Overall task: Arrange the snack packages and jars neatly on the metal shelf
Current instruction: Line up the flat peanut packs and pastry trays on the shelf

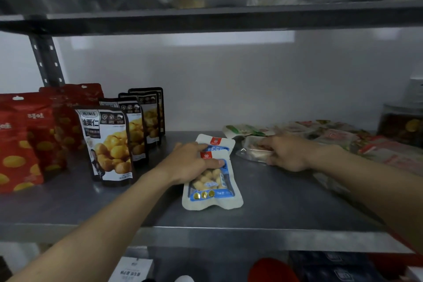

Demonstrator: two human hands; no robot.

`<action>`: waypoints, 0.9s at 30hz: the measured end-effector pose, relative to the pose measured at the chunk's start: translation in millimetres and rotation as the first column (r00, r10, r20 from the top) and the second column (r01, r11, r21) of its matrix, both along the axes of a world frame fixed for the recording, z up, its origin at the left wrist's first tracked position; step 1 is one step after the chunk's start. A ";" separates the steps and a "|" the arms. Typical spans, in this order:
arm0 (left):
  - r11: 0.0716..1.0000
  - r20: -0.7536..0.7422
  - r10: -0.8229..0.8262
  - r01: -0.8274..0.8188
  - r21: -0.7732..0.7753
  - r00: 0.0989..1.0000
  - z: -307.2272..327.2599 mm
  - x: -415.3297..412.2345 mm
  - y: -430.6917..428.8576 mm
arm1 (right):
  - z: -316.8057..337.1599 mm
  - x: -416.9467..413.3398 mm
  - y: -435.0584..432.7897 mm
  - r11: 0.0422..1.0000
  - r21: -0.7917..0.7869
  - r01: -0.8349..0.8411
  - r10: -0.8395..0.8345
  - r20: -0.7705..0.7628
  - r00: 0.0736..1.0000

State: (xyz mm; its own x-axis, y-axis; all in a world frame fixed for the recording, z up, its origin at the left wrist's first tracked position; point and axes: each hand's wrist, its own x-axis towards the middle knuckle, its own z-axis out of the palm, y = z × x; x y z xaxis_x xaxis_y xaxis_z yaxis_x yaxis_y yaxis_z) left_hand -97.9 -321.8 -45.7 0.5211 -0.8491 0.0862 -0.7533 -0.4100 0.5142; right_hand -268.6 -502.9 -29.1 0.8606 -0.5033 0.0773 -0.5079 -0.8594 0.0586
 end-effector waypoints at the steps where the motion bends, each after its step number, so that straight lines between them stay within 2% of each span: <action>1: 1.000 -0.014 0.003 -0.003 -0.007 1.000 0.2 0.2 0.3 | 1.7 0.3 0.6 1.000 0.020 0.012 -0.012 0.005 1.000; 4: 1.000 -0.002 -0.012 0.012 0.000 1.000 0.8 0.6 1.3 | 9.2 4.1 1.7 0.990 0.137 0.043 -0.063 0.139 0.988; 7: 1.000 0.037 -0.016 0.017 -0.023 0.999 2.6 2.8 -0.1 | 19.3 11.0 -6.4 0.978 0.201 0.061 -0.123 0.314 0.942; 9: 0.998 0.037 -0.028 0.030 -0.063 0.999 5.8 4.9 -2.7 | 24.7 15.7 -14.7 0.972 0.224 0.077 -0.157 0.365 0.918; 13: 0.986 0.091 -0.079 0.091 -0.141 0.993 15.3 6.0 -15.4 | 25.4 28.0 -26.2 0.961 0.247 0.122 -0.195 0.298 0.935; 16: 0.992 0.139 -0.048 0.063 -0.106 0.989 22.2 9.3 -33.4 | 23.3 37.5 -28.4 0.954 0.266 0.137 -0.205 0.247 0.947; 20: 0.994 0.155 -0.043 0.057 -0.088 0.987 32.6 19.7 -62.9 | 22.8 50.3 -35.4 0.927 0.322 0.194 -0.282 0.255 0.925; 23: 0.995 0.118 -0.026 0.037 -0.090 0.993 40.7 27.1 -82.2 | 18.2 60.0 -45.8 0.901 0.354 0.250 -0.343 0.232 0.910; 27: 1.000 0.095 -0.018 0.020 -0.012 0.995 48.1 32.5 -104.2 | 9.3 69.7 -58.1 0.880 0.375 0.293 -0.391 0.222 0.893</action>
State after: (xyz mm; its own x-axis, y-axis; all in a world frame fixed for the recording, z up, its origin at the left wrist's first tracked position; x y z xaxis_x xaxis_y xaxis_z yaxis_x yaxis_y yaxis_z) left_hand -65.4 -426.0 2.4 0.4939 -0.8573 0.1454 -0.8066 -0.3892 0.4449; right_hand -198.9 -561.0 -19.8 0.5950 -0.8005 0.0719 -0.7250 -0.5732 -0.3818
